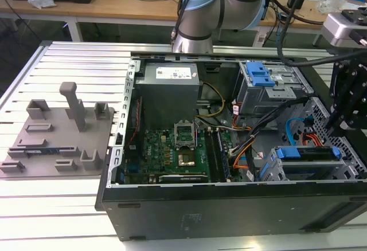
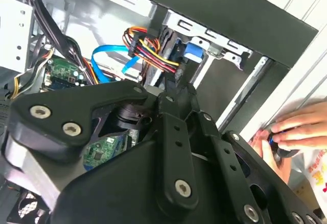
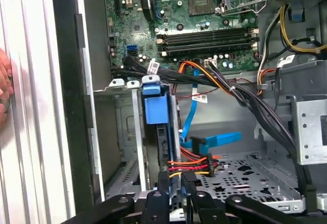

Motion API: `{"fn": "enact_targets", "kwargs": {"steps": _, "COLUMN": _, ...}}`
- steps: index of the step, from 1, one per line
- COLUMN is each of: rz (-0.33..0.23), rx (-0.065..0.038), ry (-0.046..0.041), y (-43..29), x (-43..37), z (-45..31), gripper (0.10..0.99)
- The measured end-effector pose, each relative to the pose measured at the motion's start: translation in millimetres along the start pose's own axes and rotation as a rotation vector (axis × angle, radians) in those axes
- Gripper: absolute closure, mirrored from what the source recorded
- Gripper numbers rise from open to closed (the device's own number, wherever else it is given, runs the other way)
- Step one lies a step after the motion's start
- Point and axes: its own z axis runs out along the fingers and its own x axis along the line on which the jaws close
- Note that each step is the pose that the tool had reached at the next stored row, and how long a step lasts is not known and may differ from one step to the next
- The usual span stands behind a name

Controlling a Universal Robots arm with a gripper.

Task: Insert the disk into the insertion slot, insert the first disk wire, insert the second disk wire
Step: 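Insert the second disk wire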

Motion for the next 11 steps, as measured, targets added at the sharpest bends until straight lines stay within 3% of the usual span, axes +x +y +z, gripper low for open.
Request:
{"fn": "enact_targets", "kwargs": {"steps": 1, "rz": -0.001, "rx": -0.006, "ry": 0.0271, "y": 0.4, "x": -5.1, "z": -0.4, "gripper": 0.843}}
{"fn": "enact_targets", "kwargs": {"steps": 3, "rz": -0.002, "rx": -0.013, "ry": 0.067, "y": 1.0, "x": -11.3, "z": -0.9, "gripper": 0.843}}
{"fn": "enact_targets", "kwargs": {"steps": 4, "rz": -0.002, "rx": -0.014, "ry": 0.0948, "y": 1.7, "x": -19.3, "z": -1.5, "gripper": 0.843}}
{"fn": "enact_targets", "kwargs": {"steps": 5, "rz": -0.002, "rx": -0.013, "ry": 0.1087, "y": 2.7, "x": -29.0, "z": -2.0, "gripper": 0.843}}
{"fn": "enact_targets", "kwargs": {"steps": 6, "rz": -0.002, "rx": -0.012, "ry": 0.1113, "y": 3.2, "x": -34.0, "z": -2.1, "gripper": 0.843}}
{"fn": "enact_targets", "kwargs": {"steps": 10, "rz": -0.002, "rx": -0.012, "ry": 0.1159, "y": 3.7, "x": -39.5, "z": -1.8, "gripper": 0.831}}
{"fn": "enact_targets", "kwargs": {"steps": 11, "rz": -0.002, "rx": -0.011, "ry": 0.1213, "y": 4.0, "x": -43.0, "z": -2.1, "gripper": 0.769}}
